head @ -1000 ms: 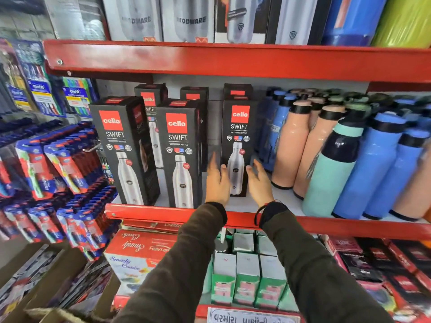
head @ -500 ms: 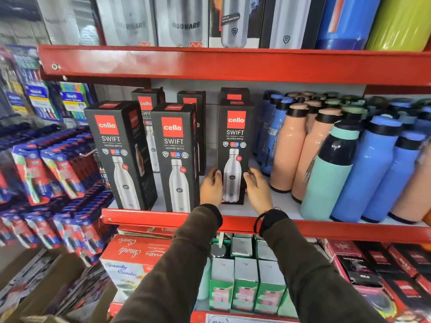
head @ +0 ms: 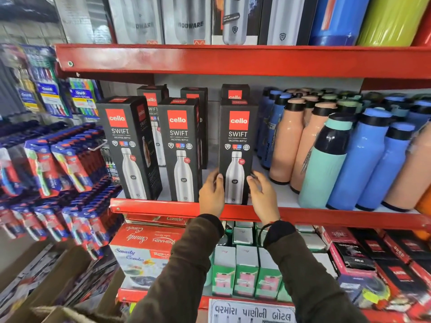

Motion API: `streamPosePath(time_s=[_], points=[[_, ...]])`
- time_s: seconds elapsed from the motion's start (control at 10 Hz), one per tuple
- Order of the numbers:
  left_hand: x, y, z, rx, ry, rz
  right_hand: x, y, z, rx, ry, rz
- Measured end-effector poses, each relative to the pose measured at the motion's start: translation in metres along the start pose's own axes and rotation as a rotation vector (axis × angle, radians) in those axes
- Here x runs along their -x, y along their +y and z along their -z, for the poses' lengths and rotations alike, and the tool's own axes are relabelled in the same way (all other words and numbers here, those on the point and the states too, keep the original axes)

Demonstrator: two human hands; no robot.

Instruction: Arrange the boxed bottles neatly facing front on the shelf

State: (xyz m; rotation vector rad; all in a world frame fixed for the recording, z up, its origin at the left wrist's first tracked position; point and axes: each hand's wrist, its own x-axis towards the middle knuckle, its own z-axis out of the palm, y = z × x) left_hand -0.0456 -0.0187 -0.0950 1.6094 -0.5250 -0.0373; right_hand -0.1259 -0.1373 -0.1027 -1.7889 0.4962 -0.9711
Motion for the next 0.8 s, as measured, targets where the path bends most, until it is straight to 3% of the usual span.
streamPosePath(time_s=[0.4,0.6,0.7,0.8], points=[[0.007,0.008,0.004,-0.029,-0.014,0.012,0.008,-0.013,0.000,0.092,0.013,-0.028],[0.010,0.016,0.007,0.007,-0.045,0.035,0.009,-0.023,0.008,0.029,-0.036,-0.075],[0.016,0.022,0.012,0.080,-0.031,-0.018,0.010,-0.043,0.021,-0.060,-0.023,0.000],[0.022,0.047,0.019,0.228,0.136,-0.223,0.000,-0.088,0.064,-0.176,0.174,0.246]])
